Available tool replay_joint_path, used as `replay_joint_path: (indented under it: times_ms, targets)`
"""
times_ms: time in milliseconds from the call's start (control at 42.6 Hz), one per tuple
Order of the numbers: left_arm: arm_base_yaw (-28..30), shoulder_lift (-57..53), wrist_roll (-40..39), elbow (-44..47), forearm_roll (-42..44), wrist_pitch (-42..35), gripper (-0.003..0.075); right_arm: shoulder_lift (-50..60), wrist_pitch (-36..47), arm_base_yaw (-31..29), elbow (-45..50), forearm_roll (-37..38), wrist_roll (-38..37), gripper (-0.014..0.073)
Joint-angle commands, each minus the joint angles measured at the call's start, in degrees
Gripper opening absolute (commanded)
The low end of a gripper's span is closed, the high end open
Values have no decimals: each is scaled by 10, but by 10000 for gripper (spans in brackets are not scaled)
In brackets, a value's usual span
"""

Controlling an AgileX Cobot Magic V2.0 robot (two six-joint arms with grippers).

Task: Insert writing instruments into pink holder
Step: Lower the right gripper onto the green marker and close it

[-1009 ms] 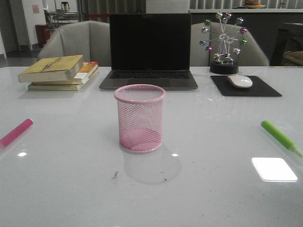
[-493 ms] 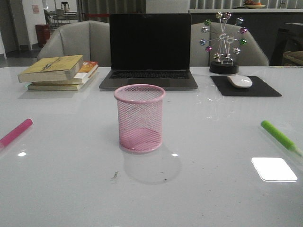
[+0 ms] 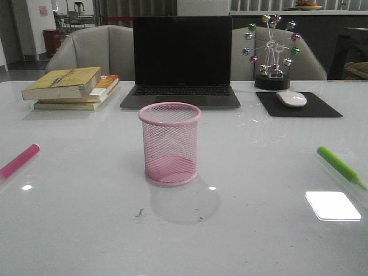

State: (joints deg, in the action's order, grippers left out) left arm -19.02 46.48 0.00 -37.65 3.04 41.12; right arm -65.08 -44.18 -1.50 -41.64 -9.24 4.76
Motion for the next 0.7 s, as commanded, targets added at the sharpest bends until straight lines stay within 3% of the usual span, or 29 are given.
replay_joint_path:
  times_ms: [0,235,681]
  targets:
    - [-24,-1,0,-17,6,-41,547,-40,3,12,-54,-8,8,469]
    - [-26,-1,0,-17,6,-41,547,-170,-8,52,-148,12,8,466]
    - [-26,-1,0,-17,6,-41,547,-349,-6,54,-284,67,-2,466]
